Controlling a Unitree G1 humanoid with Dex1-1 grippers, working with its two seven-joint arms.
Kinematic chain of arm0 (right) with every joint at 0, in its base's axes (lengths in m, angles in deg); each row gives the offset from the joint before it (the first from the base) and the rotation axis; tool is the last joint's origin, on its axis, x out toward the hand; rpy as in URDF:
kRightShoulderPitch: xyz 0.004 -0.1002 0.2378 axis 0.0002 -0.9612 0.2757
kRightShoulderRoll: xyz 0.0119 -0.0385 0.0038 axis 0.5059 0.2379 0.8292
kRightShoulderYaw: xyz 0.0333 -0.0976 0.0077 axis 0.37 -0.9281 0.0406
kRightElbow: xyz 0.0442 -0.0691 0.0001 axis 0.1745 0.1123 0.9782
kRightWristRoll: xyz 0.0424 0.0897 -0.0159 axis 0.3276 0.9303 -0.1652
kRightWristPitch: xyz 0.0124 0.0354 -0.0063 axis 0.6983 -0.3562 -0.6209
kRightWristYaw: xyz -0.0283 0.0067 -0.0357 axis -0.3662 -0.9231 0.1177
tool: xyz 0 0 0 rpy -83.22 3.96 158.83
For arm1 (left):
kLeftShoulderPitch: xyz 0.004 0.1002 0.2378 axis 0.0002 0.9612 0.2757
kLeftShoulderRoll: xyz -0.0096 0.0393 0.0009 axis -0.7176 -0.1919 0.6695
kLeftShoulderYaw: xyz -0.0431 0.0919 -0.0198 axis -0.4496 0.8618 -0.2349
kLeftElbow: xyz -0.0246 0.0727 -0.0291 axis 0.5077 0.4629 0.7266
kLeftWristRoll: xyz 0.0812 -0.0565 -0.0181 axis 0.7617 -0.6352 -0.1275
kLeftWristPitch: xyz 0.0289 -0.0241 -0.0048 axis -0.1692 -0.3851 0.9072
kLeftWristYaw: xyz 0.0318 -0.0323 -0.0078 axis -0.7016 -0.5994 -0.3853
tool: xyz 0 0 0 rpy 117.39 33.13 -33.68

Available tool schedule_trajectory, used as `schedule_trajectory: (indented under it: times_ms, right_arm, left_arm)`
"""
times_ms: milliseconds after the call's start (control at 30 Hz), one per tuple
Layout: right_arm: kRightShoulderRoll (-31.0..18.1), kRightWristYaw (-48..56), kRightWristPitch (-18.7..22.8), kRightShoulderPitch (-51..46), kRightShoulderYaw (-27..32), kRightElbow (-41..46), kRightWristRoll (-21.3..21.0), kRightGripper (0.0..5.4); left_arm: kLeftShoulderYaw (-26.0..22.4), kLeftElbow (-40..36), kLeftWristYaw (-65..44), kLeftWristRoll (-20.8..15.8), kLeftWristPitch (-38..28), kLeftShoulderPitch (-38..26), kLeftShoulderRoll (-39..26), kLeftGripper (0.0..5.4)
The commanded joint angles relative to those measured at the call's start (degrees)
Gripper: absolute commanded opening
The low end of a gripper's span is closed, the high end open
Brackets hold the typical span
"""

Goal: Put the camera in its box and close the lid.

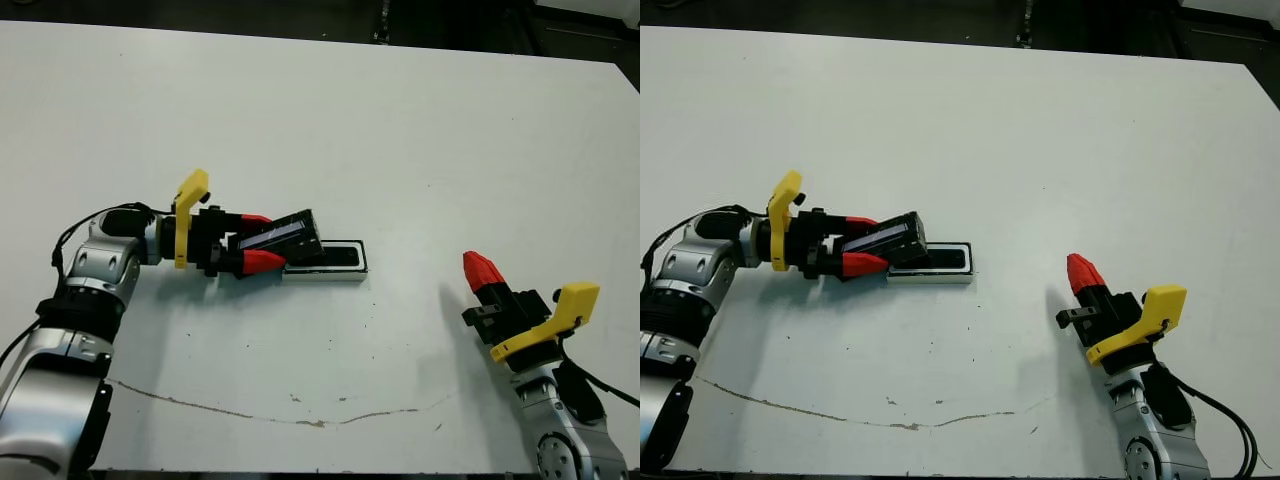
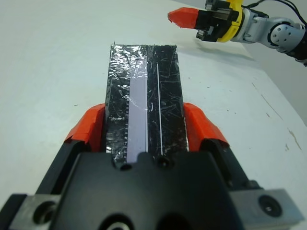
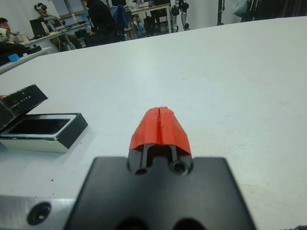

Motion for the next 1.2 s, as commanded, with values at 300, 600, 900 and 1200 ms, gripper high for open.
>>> schedule_trajectory:
  times_ms: [300, 600, 900, 1200]
  right_arm:
    - [-0.66, -0.59, 1.72, -0.50, 0.17, 0.27, 0.38, 0.00]
    - [-0.77, -0.56, 1.77, -0.57, 0.21, 0.34, 0.07, 0.00]
    - [-0.71, 0.03, 1.02, -0.57, 0.37, -0.19, 0.17, 0.00]
    - [-0.80, -0.51, 1.46, -0.66, 0.32, 0.37, -0.27, 0.00]
  left_arm:
    - [2.22, -3.51, 3.13, 1.44, 0.19, 5.39, 1.82, 3.16]
    - [3.13, -7.82, 7.07, 1.76, -0.86, 8.33, 2.19, 3.16]
    - [5.27, -8.06, 8.72, 2.77, -2.62, 8.34, 2.41, 3.16]
    - [9.02, -5.44, 8.34, 5.66, -4.43, 4.74, 3.33, 3.16]
